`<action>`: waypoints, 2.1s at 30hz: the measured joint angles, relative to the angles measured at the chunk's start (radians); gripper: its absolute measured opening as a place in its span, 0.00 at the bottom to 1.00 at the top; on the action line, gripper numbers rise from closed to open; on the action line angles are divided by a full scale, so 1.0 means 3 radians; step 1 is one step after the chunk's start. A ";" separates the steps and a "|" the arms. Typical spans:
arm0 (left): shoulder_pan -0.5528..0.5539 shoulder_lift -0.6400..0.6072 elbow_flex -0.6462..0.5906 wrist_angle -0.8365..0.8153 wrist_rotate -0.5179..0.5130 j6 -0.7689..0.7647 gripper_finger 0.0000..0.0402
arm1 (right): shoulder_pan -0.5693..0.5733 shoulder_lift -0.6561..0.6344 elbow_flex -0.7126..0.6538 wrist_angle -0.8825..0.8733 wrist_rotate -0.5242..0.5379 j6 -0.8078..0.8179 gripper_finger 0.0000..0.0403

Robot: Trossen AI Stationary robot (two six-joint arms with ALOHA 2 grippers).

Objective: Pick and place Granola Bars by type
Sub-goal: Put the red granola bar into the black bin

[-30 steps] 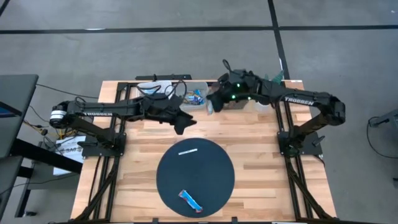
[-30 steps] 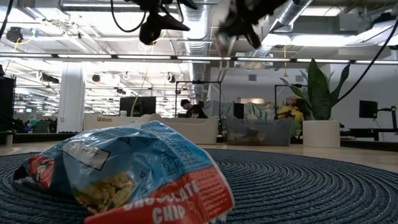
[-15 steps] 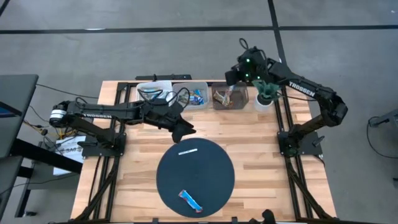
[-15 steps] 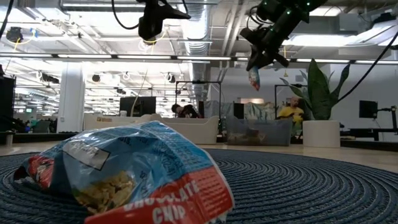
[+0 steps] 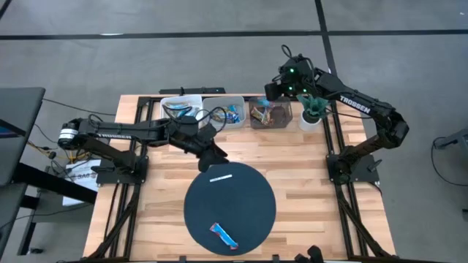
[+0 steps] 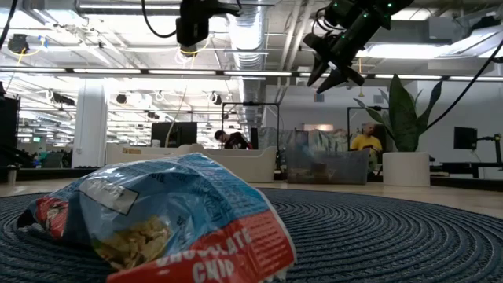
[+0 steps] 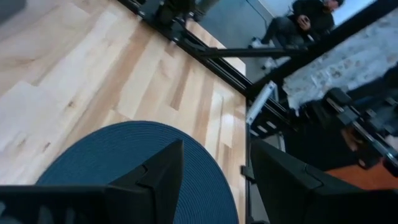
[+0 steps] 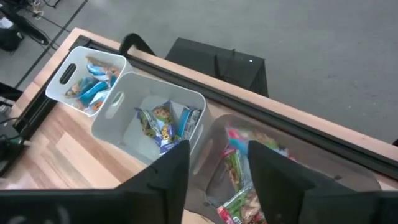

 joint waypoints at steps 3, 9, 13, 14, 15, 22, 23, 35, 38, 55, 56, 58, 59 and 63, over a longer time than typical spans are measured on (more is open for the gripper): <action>-0.0001 0.0000 0.0000 0.0000 0.0095 0.0058 0.44 | 0.0015 0.0000 0.0000 -0.0001 -0.0069 -0.0001 0.43; -0.0004 0.0000 0.0000 0.0000 0.0214 0.0158 0.44 | 0.0155 0.0000 0.0000 0.0000 -0.0318 0.0064 0.47; -0.0050 -0.0003 0.0000 -0.0093 0.0450 0.0331 0.44 | 0.0347 0.0000 0.0000 0.0004 -0.0667 0.0140 0.47; -0.0081 -0.0004 0.0000 -0.0199 0.0521 0.0382 0.44 | 0.0418 0.0000 0.0000 0.0004 -0.0753 0.0142 0.47; -0.0123 -0.0004 0.0000 -0.0343 0.0550 0.0420 0.44 | 0.0499 0.0000 0.0000 0.0004 -0.0827 0.0144 0.46; -0.0637 0.0011 -0.0030 -0.1183 0.0263 0.0922 0.44 | 0.1237 -0.0020 0.0001 0.0005 -0.1095 0.0299 0.44; -0.0712 0.0011 -0.0031 -0.1240 0.0204 0.0985 0.44 | 0.1360 -0.0020 0.0001 0.0005 -0.1115 0.0357 0.44; -0.1296 0.0670 -0.0003 -0.1219 0.0011 0.1380 0.44 | 0.2581 -0.0018 0.0000 0.0030 -0.0699 0.1099 0.43; -0.1401 0.0951 0.0071 -0.1106 0.0005 0.1578 0.44 | 0.2718 -0.0018 0.0001 0.0029 -0.0582 0.1281 0.43; -0.1582 0.1759 0.0231 -0.0108 0.0081 0.1959 0.44 | 0.2927 -0.0270 -0.0002 0.0021 -0.0299 0.1277 0.41; -0.1600 0.1796 0.0231 -0.0019 0.0115 0.1932 0.44 | 0.2926 -0.0299 0.0004 0.0063 -0.0289 0.1261 0.40; -0.1643 0.1827 0.0231 0.0023 0.0148 0.1911 0.44 | 0.2925 -0.0355 0.0000 0.0011 -0.0243 0.1253 0.40; -0.1670 0.1861 0.0233 0.0071 0.0161 0.1910 0.44 | 0.2926 -0.0375 0.0000 0.0019 -0.0225 0.1250 0.40; -0.1801 0.1966 0.0235 0.0149 0.0163 0.1912 0.44 | 0.2897 -0.0462 0.0005 0.0027 -0.0208 0.1198 0.39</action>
